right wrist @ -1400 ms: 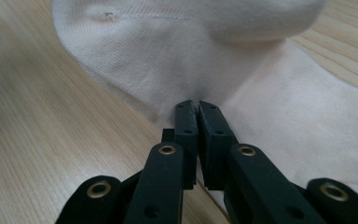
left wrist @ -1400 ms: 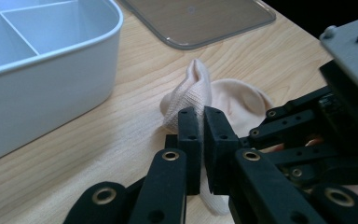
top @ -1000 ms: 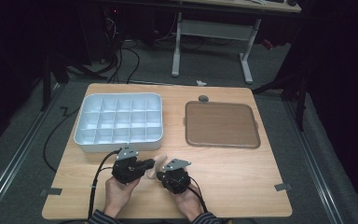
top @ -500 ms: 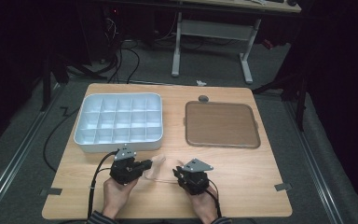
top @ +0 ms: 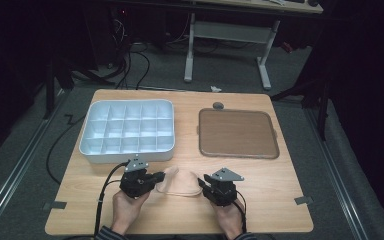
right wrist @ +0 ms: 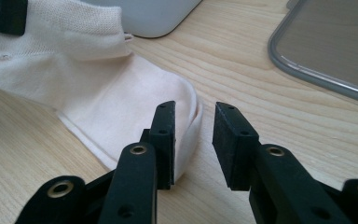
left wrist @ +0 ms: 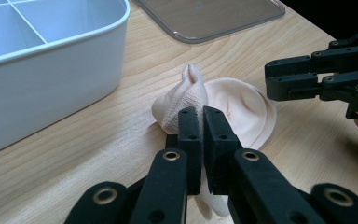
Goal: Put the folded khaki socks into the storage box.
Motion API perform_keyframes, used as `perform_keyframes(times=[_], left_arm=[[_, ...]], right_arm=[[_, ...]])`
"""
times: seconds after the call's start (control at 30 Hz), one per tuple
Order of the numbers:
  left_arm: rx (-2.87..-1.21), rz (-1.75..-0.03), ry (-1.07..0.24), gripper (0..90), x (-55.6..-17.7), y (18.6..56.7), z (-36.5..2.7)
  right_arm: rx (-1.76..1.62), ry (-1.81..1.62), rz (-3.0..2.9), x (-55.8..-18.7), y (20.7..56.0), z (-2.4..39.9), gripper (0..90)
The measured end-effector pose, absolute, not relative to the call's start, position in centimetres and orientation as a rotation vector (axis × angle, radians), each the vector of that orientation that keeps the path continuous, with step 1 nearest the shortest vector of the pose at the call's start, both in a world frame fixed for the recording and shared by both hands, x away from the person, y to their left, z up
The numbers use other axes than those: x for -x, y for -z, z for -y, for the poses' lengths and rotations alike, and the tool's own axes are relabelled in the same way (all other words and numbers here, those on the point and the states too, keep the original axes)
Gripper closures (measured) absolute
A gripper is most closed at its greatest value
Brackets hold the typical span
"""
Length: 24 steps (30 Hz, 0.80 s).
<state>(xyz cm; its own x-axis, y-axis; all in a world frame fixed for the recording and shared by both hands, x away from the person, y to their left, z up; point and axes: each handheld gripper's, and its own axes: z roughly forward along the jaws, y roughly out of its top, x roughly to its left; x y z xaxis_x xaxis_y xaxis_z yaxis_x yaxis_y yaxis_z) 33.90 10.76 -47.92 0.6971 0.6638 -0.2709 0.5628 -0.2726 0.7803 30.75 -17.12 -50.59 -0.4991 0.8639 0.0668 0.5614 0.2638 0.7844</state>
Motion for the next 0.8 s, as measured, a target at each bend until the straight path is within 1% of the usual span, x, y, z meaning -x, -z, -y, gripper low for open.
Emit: perform_keyframes(times=[0.17, 0.27, 0.43, 0.5, 0.8], left_arm=[[-1.957, -0.939, -0.135, 86.9, -33.8, 47.8, -10.7], [-1.955, -0.93, -0.135, 86.9, -33.8, 47.7, -10.6], [-1.967, -0.898, -0.143, 86.9, -33.9, 47.4, -10.2], [-1.969, -0.891, -0.138, 86.9, -33.9, 47.3, -10.0], [-1.99, -0.865, -0.125, 86.9, -34.2, 47.1, -9.0]], right_arm=[[-1.302, -1.065, -2.182, -31.0, 51.1, 16.9, 69.7], [-1.322, -1.034, -2.203, -31.4, 51.7, 16.9, 73.2], [-1.328, -1.001, -2.253, -31.9, 52.5, 16.7, 82.5], [-1.335, -1.01, -2.255, -32.0, 52.6, 16.6, 84.3], [-1.311, -1.014, -2.286, -32.4, 52.6, 16.2, 85.7]])
